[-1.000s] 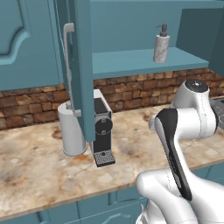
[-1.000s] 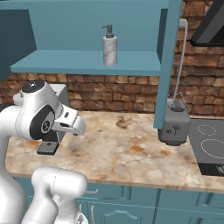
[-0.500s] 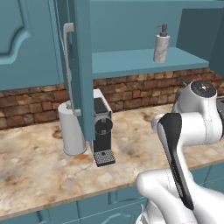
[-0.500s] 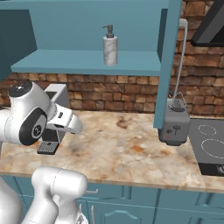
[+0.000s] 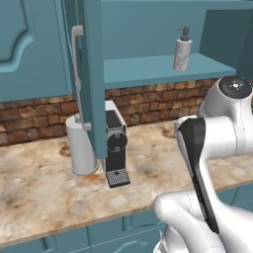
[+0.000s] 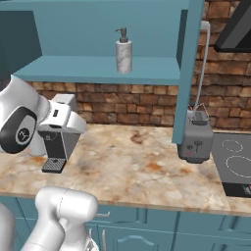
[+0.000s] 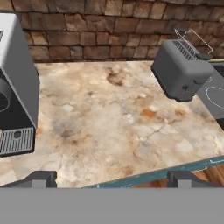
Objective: Locate and retrieve the dish brush and soap dispenser from the cabinet. Place them next to the sink.
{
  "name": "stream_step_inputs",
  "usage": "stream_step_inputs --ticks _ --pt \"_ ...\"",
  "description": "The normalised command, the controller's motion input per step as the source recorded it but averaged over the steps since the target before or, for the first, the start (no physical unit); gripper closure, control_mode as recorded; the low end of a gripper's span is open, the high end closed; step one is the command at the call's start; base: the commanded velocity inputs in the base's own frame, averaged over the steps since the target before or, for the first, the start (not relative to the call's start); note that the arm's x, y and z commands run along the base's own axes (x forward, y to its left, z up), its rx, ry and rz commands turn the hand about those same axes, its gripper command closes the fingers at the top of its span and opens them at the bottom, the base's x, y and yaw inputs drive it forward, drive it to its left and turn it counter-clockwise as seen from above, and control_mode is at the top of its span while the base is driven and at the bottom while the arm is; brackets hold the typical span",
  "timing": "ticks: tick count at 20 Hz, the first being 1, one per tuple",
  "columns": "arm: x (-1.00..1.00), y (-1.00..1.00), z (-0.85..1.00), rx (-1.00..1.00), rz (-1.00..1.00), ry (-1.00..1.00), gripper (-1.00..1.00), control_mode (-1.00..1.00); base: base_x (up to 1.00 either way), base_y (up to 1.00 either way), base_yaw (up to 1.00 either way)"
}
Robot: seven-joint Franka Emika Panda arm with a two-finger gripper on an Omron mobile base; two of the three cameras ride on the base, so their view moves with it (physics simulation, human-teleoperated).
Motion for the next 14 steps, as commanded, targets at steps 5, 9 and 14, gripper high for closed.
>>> stream_step_inputs --ticks 5,9,14 --pt "-0.14 0.0 0.62 -0.01 -0.02 -0.16 -1.0 -1.0 0.0 0.0 0.0" --pt "-0.12 0.0 0.51 -0.08 0.0 -0.21 -1.0 -1.0 0.0 0.0 0.0" --pt "-0.03 -0.01 0.6 -0.03 -0.01 -0.11 -1.0 -1.0 0.0 0.0 0.0"
